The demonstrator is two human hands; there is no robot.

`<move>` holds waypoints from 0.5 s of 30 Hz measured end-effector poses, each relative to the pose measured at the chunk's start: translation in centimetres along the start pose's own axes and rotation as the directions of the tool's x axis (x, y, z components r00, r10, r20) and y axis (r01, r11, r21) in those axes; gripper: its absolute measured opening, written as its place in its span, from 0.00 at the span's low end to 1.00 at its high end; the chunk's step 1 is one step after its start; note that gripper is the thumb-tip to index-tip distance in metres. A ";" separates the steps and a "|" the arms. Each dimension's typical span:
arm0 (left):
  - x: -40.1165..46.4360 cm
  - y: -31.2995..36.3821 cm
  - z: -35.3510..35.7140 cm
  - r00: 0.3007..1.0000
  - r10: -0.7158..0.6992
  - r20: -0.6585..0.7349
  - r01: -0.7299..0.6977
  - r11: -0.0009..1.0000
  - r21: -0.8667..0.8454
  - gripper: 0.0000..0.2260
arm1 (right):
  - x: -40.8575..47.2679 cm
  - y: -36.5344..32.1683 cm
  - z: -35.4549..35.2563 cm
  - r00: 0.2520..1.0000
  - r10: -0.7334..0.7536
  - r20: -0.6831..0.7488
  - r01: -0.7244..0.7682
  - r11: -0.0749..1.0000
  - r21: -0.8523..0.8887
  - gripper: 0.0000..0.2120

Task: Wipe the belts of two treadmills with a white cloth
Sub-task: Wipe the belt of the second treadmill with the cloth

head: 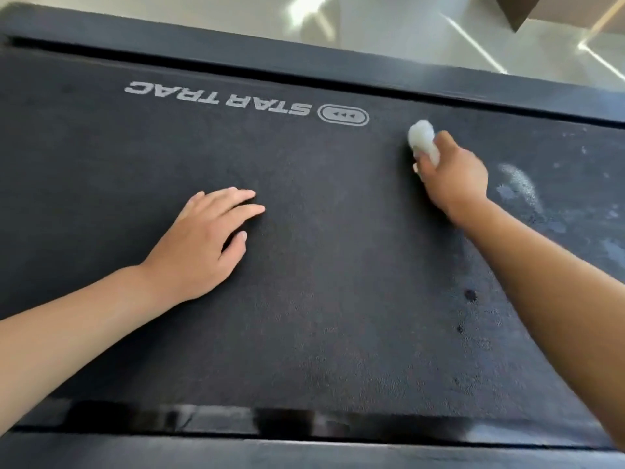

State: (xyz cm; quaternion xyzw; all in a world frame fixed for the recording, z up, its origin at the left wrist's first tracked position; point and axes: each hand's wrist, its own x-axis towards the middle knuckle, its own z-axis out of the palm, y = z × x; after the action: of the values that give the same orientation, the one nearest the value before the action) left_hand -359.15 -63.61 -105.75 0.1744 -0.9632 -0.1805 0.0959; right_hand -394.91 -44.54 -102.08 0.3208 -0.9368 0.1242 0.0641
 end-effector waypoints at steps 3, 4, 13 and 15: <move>0.2 0.1 0.2 1.000 0.010 0.003 -0.010 1.000 0.014 0.22 | -2.1 -1.8 0.2 1.000 -0.016 0.008 0.017 0.999 -0.034 0.19; 0.3 0.1 0.2 1.000 0.010 0.004 -0.010 1.000 0.017 0.22 | -4.8 -3.7 0.3 0.992 -0.122 0.034 0.122 0.992 0.014 0.18; 0.4 0.3 0.0 1.000 0.018 -0.002 -0.018 1.000 0.023 0.22 | -19.1 -12.1 -0.5 0.488 -0.861 0.140 0.739 0.493 0.458 0.12; 0.2 -0.1 -0.5 0.999 0.035 0.031 -0.036 0.999 0.027 0.22 | -12.1 -9.6 0.7 0.778 -0.621 0.099 0.573 0.765 0.294 0.14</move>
State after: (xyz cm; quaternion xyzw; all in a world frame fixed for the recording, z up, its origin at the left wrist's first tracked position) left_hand -359.17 -63.96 -105.31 0.1559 -0.9699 -0.1684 0.0818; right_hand -379.49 -44.97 -103.37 0.6189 -0.7636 0.1816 -0.0302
